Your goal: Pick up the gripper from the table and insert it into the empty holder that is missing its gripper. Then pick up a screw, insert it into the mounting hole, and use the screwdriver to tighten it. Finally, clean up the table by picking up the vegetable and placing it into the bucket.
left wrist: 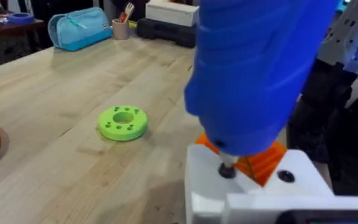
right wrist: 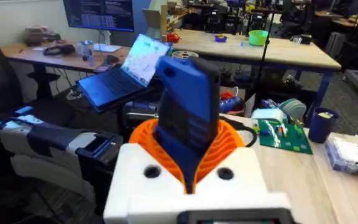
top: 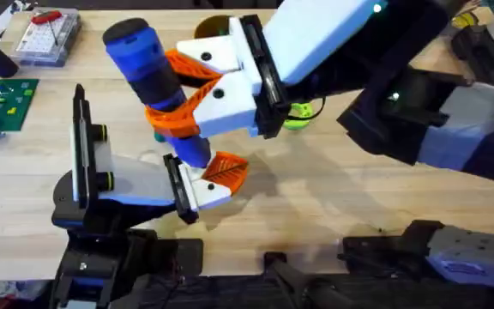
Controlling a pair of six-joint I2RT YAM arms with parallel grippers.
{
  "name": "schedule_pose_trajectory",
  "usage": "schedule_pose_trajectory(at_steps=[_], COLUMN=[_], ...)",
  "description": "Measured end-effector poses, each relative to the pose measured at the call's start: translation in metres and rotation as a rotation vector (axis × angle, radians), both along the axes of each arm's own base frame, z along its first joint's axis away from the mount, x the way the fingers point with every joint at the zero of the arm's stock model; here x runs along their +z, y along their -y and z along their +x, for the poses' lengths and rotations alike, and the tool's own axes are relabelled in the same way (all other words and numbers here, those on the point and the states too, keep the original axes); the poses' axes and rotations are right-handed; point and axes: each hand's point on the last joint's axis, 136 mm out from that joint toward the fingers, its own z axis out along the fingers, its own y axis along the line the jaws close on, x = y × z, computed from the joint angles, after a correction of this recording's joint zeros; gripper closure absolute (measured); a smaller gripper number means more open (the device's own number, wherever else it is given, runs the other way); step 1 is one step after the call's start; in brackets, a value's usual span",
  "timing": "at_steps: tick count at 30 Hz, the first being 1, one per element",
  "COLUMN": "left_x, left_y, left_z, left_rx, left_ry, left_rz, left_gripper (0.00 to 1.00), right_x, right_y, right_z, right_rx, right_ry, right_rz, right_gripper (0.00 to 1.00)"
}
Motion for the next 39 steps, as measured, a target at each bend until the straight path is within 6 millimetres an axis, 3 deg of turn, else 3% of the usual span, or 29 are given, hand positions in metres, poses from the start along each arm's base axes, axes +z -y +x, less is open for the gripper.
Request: schedule_pose_trajectory(at_steps=[9, 11, 16, 39], left_x=[0.0, 0.0, 0.0, 0.0], left_y=[0.0, 0.0, 0.0, 0.0], left_z=[0.0, 0.0, 0.0, 0.001], left_rx=[0.003, 0.0, 0.0, 0.004], left_ry=[0.001, -0.002, -0.001, 0.008], left_rz=[0.0, 0.0, 0.0, 0.002], left_gripper=[0.997, 0.997, 0.997, 0.997], right_x=[0.001, -0.004, -0.001, 0.01], right_y=[0.001, -0.001, -0.001, 0.005], right_z=[-0.005, 0.005, 0.009, 0.001], right_rx=[0.02, -0.04, -0.063, -0.051], right_ry=[0.014, -0.048, -0.058, -0.013], right_rz=[0.027, -0.01, -0.002, 0.05], right_gripper=[0.975, 0.975, 0.975, 0.975])
